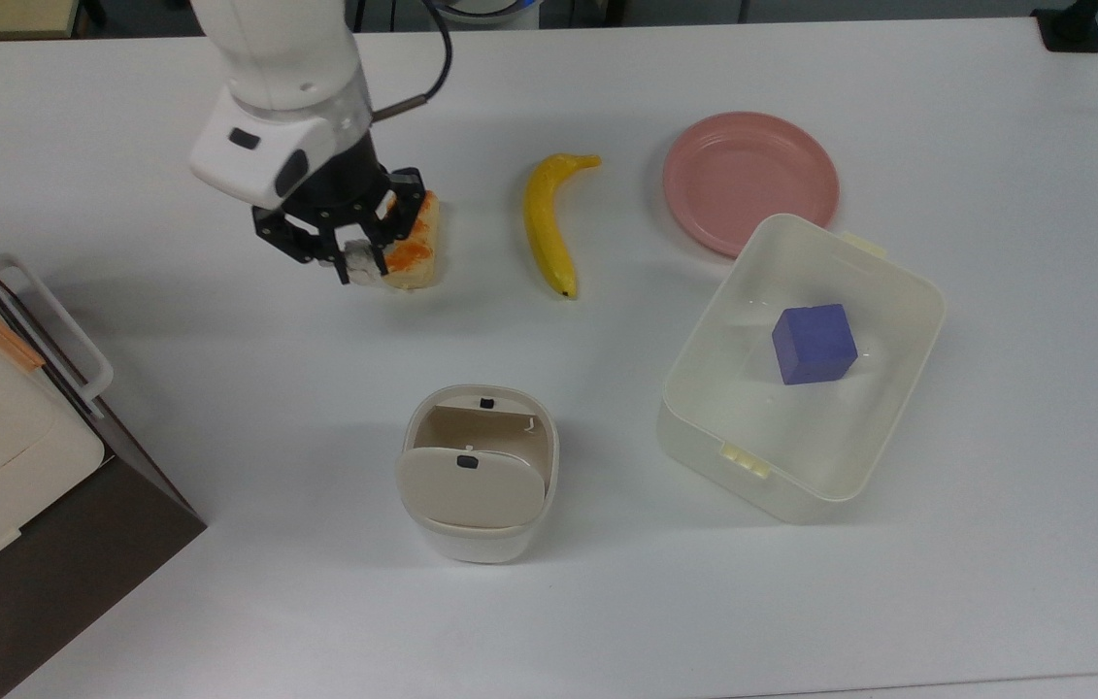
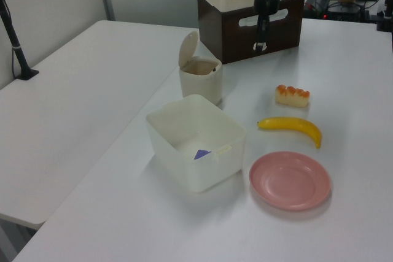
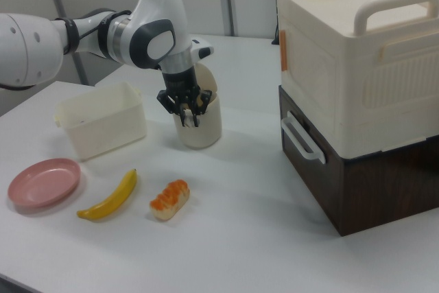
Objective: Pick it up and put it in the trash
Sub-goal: 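Lift the paper ball and carry it over the white trash can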
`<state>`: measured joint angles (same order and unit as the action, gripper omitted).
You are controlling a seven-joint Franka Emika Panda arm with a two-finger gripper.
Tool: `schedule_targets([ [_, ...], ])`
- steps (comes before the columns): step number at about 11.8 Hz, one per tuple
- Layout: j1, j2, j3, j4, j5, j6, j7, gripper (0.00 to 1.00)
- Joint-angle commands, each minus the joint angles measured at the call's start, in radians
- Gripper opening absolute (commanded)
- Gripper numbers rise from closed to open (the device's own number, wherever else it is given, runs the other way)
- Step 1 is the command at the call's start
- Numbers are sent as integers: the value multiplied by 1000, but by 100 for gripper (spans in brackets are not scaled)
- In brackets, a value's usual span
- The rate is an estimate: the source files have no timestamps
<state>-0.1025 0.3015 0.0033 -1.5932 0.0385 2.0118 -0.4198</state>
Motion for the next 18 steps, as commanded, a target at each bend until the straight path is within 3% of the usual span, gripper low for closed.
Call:
schedule_targets([
  [1, 53, 105, -12, 136, 17, -7, 4, 31],
  [5, 105, 159, -14, 186, 14, 90, 41, 31],
  [18, 132, 272, -11, 266, 11, 338, 62, 29],
])
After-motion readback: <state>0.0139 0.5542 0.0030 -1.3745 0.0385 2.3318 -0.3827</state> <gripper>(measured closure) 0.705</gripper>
